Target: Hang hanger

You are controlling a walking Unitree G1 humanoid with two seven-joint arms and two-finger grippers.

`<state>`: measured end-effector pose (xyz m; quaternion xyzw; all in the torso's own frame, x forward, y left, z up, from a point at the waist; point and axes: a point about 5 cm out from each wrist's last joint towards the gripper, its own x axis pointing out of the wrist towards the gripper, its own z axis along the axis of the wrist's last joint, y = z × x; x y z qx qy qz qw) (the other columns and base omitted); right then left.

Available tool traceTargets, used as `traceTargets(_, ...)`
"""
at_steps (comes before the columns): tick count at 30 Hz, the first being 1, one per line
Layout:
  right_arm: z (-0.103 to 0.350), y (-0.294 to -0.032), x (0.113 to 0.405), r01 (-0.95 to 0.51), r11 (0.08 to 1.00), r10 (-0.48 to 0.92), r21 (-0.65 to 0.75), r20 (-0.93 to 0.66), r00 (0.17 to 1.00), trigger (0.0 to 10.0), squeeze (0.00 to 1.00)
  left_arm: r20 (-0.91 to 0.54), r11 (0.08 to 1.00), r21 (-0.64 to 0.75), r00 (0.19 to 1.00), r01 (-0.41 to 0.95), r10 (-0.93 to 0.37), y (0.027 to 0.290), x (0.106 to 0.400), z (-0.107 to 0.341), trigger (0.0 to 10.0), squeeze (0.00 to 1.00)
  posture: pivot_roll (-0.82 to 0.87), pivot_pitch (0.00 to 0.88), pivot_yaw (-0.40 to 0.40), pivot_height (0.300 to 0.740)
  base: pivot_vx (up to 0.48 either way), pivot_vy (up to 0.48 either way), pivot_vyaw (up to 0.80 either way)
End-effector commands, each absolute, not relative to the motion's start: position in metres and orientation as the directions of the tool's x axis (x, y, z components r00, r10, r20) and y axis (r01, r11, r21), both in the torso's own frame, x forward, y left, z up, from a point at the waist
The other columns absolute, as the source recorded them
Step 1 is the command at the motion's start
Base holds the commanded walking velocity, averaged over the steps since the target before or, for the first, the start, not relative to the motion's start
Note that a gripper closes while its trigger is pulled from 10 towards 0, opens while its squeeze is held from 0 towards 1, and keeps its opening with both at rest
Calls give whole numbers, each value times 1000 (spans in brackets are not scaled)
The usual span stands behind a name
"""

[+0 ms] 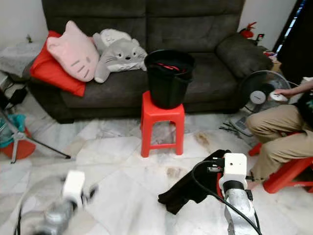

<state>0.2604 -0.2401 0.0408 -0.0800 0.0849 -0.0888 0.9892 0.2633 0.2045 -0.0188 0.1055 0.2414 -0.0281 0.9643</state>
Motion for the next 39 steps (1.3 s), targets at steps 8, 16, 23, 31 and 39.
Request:
traceTargets(8,44,-247,261,193,964,-217,-184,-124,968,10000,0,-468,939,270,881,213,-65,196,257,-23,10000,0,39,0,16,740,0,0,0)
traceTargets(16,44,-247,261,199,961,-223,-194,-108,969,10000,0,-598,979,192,799,61,68,211,237,-43,10000,0,14,0,32,740,0,0,0)
traceTargets(23,41,-249,254,206,956,-232,-209,-110,966,10000,0,-699,979,184,712,89,66,212,208,-63,10000,0,-10,0,54,740,0,0,479)
traceTargets(31,44,-247,258,203,957,-226,-207,-96,969,10000,0,-726,982,170,684,80,70,212,202,-67,10000,0,-3,0,49,740,0,0,800)
traceTargets(39,46,-249,258,206,955,-229,-214,-91,969,10000,0,-754,984,162,652,70,78,213,193,-73,10000,0,3,0,40,740,0,0,800)
